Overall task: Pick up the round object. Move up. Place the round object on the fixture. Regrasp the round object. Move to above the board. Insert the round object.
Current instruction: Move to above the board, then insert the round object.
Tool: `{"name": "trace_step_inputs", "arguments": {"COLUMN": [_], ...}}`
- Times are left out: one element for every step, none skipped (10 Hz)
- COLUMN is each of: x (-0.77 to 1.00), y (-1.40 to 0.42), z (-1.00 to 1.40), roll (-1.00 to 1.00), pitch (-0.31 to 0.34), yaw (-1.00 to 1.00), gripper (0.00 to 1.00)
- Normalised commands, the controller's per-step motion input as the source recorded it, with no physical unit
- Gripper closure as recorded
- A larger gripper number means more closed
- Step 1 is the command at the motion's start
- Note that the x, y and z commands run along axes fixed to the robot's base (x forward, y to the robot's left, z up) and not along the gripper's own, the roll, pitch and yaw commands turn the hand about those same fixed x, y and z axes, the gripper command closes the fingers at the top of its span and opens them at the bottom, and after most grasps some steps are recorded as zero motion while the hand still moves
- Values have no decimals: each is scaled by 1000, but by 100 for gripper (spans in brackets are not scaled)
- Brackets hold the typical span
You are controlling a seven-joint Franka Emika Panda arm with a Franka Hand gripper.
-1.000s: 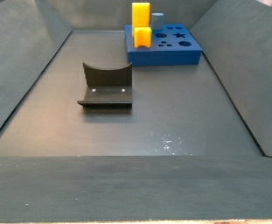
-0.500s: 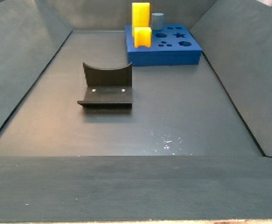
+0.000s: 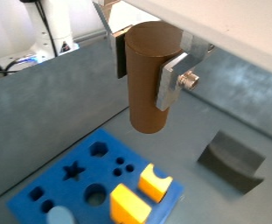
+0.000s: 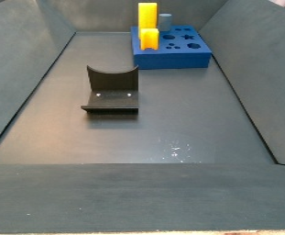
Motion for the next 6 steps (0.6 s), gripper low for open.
{"name": "trace_step_inputs", "arguments": {"x": [-48,-53,-53,0,123,0], "y": [20,28,28,0,57,86], "z": [4,-4,-2,-3,-174,-691], "roll": [-879,-516,-385,0,-71,-480], "pitch": [11,-54,-72,31,69,20], "yaw": [-13,-3,-2,0,0,0], "gripper": [100,100,100,100,100,100]}}
